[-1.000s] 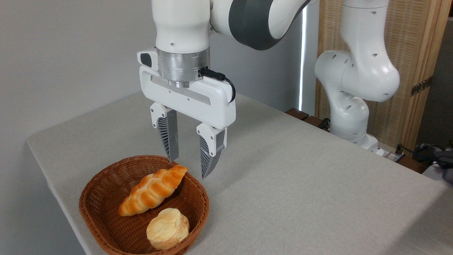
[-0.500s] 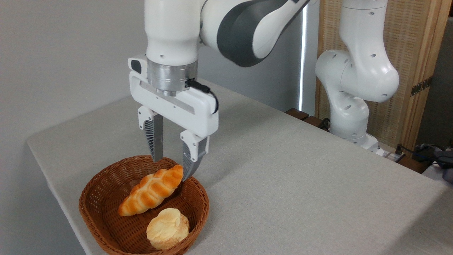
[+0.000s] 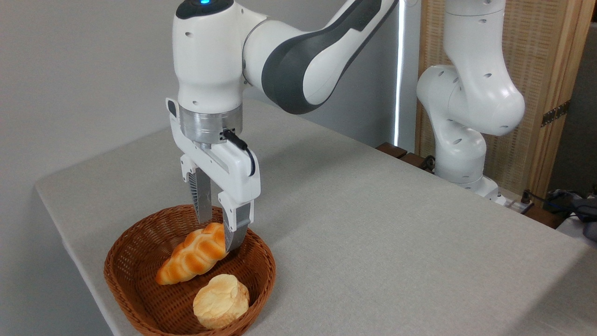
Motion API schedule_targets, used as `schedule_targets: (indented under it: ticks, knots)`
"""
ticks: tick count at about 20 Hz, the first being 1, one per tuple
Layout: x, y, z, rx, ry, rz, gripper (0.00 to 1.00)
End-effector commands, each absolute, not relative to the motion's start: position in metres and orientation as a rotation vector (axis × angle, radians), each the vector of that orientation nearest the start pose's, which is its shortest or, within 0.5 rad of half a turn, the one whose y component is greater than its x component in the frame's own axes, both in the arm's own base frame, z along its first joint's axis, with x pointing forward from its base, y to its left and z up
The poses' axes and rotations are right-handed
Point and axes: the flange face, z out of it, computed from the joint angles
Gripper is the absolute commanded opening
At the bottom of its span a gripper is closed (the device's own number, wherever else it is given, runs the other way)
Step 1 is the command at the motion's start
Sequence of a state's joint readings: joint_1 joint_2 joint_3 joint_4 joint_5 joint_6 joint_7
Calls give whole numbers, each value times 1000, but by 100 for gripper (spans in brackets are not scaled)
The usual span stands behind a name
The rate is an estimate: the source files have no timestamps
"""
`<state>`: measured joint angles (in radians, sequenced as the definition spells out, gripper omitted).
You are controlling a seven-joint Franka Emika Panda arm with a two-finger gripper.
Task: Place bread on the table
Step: 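Lower the open gripper onto the braided bread roll in the basket, then close the gripper around the braided bread roll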
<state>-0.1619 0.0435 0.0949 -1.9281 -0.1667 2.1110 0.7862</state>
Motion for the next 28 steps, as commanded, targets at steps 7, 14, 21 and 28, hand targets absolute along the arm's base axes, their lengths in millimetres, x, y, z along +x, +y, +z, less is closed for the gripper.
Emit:
schedule_targets:
  ticks: [7, 14, 21, 28]
  knots:
    - [585, -63, 465, -2990, 1270, -313, 100]
    - [590, -69, 453, -2973, 1292, -314, 100]
    - [593, -69, 448, -2953, 1299, -311, 98]
    - [593, -70, 449, -2939, 1308, -303, 45]
